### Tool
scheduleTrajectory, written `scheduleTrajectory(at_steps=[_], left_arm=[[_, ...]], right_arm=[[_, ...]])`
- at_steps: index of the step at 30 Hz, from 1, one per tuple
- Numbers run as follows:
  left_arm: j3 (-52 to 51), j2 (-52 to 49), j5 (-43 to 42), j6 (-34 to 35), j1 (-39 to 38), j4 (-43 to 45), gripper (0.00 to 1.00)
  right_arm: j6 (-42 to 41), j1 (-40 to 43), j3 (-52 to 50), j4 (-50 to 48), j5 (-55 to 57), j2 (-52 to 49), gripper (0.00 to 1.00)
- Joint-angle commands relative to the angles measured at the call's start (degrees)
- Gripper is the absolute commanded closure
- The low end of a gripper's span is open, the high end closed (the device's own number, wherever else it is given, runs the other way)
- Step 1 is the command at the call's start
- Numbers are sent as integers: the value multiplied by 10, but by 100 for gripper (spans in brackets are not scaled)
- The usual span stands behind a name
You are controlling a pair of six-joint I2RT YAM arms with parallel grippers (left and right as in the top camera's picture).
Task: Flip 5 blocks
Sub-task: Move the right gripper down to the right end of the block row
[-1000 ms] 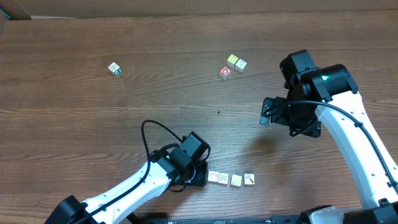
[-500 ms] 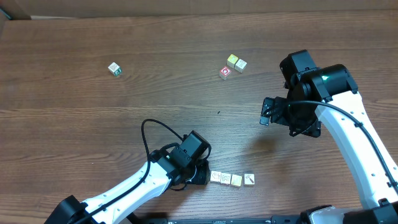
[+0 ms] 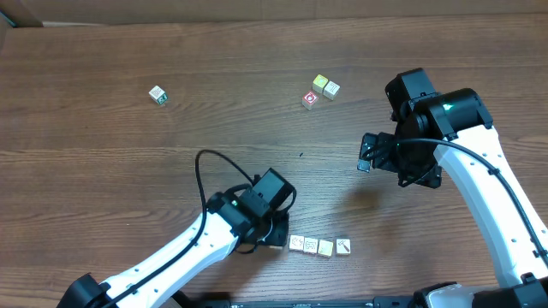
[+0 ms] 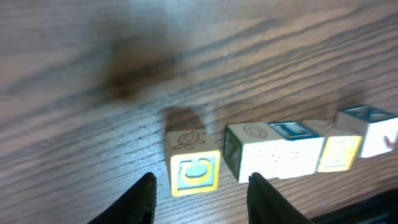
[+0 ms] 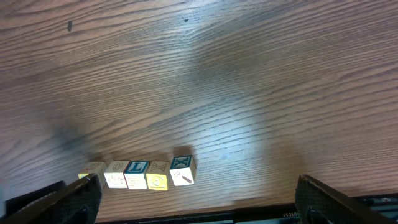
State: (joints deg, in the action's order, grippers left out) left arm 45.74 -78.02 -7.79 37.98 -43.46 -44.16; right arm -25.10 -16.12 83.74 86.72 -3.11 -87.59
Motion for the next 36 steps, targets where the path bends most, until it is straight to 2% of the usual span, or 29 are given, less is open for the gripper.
scheduleTrajectory(at_steps=[1,2,3,8,11,20,30,36], left_arm=[[59,18,58,-33,5,-39,62],[73,21,72,-34,5,-59,65],[81,22,81,-38,5,-75,67],[84,22,96,-63,9,-134,81],[65,22,94,-64,8,-141,84],[1,22,56,-82,8,-92,95],[-10,22,49,-82,8,-81,95],[-10,22,47,-82,8,-80,94]], right_arm=[[1,1,14,9,-4,16,36],[-1,1,14,17,-5,16,57],[-6,1,12,22,-6,16,61],[-21,1,-27,25,-17,23,68],[-26,1,-78,6,-35,43,76],[-57,-1,-234,-50,-95,128,82],[-125,-43,-414,-199,-206,140,85],[-177,-76,-468,-265,-206,140,85]])
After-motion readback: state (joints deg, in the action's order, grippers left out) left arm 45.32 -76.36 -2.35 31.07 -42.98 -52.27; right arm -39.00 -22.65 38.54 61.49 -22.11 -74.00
